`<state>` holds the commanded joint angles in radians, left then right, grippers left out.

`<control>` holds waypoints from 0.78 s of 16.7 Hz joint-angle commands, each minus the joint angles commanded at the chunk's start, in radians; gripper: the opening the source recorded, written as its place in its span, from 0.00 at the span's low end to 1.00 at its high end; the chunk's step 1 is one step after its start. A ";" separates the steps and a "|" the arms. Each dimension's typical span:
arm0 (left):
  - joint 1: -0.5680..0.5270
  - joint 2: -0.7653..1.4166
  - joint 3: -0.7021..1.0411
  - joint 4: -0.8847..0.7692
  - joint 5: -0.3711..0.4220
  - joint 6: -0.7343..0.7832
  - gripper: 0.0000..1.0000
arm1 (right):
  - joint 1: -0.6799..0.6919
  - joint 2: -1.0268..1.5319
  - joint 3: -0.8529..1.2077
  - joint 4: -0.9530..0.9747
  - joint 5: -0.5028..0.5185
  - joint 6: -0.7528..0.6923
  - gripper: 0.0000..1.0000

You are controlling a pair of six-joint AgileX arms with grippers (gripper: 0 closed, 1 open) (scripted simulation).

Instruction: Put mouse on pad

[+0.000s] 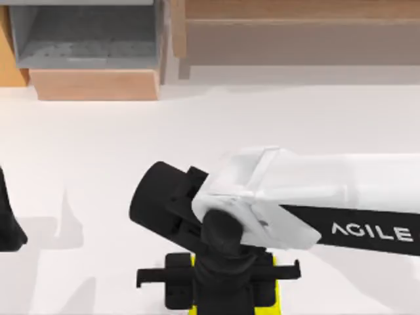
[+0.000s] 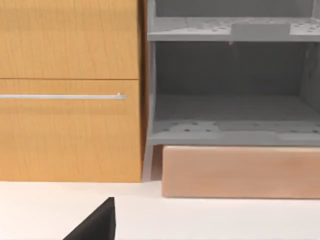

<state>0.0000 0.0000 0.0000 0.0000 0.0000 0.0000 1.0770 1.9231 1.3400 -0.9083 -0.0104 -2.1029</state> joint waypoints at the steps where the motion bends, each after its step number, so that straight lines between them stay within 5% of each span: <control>1: 0.000 0.000 0.000 0.000 0.000 0.000 1.00 | -0.015 0.005 -0.008 0.010 -0.001 -0.008 0.00; 11: 0.000 0.000 0.000 0.000 0.000 0.000 1.00 | -0.088 0.041 -0.044 0.037 0.019 -0.064 0.00; 13: 0.000 0.000 0.000 0.000 0.000 0.000 1.00 | -0.088 0.041 -0.044 0.037 0.019 -0.064 0.15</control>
<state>0.0000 0.0000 0.0000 0.0000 0.0000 0.0000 0.9893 1.9637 1.2963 -0.8712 0.0085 -2.1671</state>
